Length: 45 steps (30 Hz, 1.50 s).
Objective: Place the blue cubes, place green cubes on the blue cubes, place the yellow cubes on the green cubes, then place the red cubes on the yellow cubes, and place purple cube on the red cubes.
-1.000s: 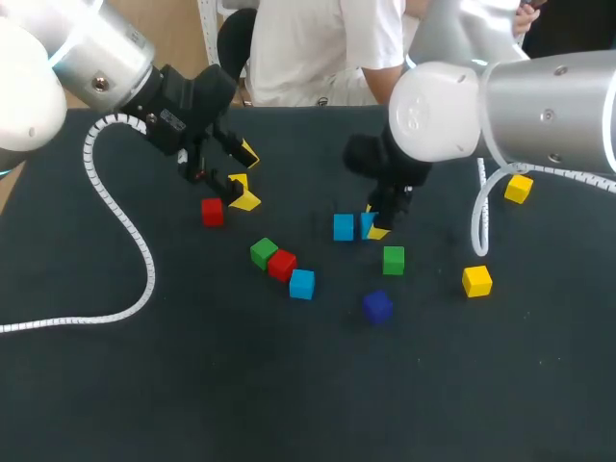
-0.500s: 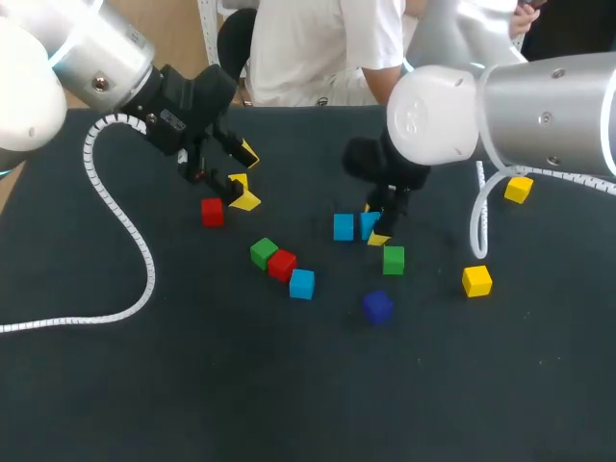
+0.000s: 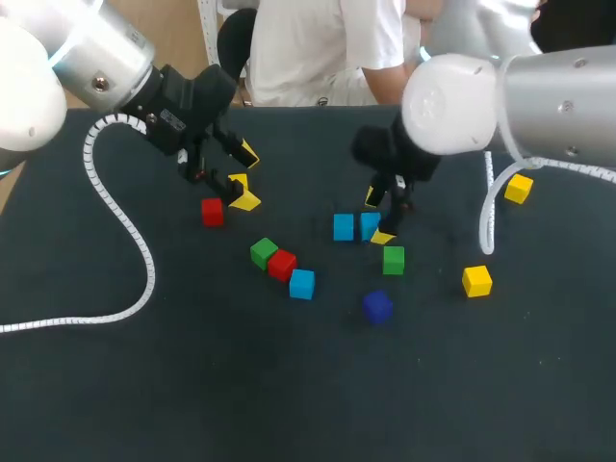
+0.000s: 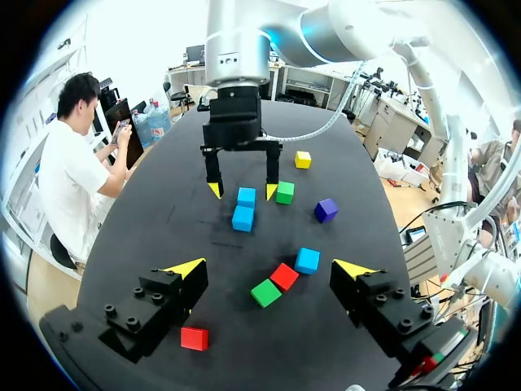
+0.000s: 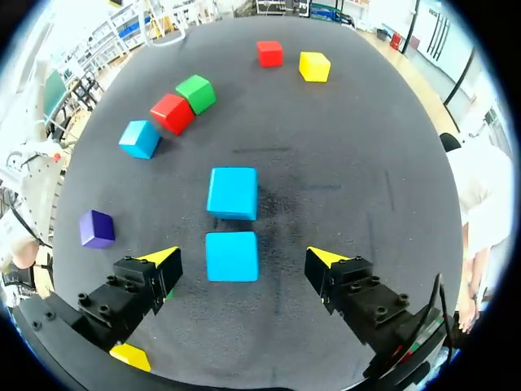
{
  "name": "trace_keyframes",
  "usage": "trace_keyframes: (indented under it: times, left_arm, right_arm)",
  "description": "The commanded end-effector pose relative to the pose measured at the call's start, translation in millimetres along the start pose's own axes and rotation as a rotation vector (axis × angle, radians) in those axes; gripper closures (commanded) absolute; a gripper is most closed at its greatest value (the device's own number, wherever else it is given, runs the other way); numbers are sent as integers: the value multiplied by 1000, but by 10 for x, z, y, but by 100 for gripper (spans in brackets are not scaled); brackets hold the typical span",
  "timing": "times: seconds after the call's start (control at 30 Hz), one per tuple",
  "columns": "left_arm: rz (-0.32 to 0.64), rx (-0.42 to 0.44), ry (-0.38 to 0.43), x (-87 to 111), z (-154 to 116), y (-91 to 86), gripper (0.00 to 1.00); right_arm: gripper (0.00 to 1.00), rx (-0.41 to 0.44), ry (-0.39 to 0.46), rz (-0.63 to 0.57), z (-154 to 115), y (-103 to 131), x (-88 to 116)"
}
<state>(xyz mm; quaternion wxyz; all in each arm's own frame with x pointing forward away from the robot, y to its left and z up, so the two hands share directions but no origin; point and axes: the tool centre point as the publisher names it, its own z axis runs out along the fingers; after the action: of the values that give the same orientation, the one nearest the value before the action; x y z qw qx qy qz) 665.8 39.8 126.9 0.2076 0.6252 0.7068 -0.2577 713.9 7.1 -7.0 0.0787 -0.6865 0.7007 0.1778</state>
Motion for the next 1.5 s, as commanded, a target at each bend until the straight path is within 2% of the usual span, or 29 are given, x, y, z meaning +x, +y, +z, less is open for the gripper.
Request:
trace_keyframes:
  times: [0.03, 0.4, 0.73, 1.2, 1.5]
  left_arm:
    - [-1, 1, 3, -4, -2, 5, 0]
    - [-1, 1, 3, -4, -2, 5, 0]
    - [-1, 1, 3, -4, -2, 5, 0]
    - [-1, 1, 3, -4, -2, 5, 0]
    - [-1, 1, 3, -4, -2, 5, 0]
  right_arm:
    - [0, 3, -49, 5, -119, 96, 76]
    - [0, 15, -181, 24, -411, 210, 140]
    - [0, 3, -287, 27, -538, 229, 201]
    - [0, -7, -344, 35, -635, 298, 377]
    - [0, -31, -357, 40, -654, 306, 405]
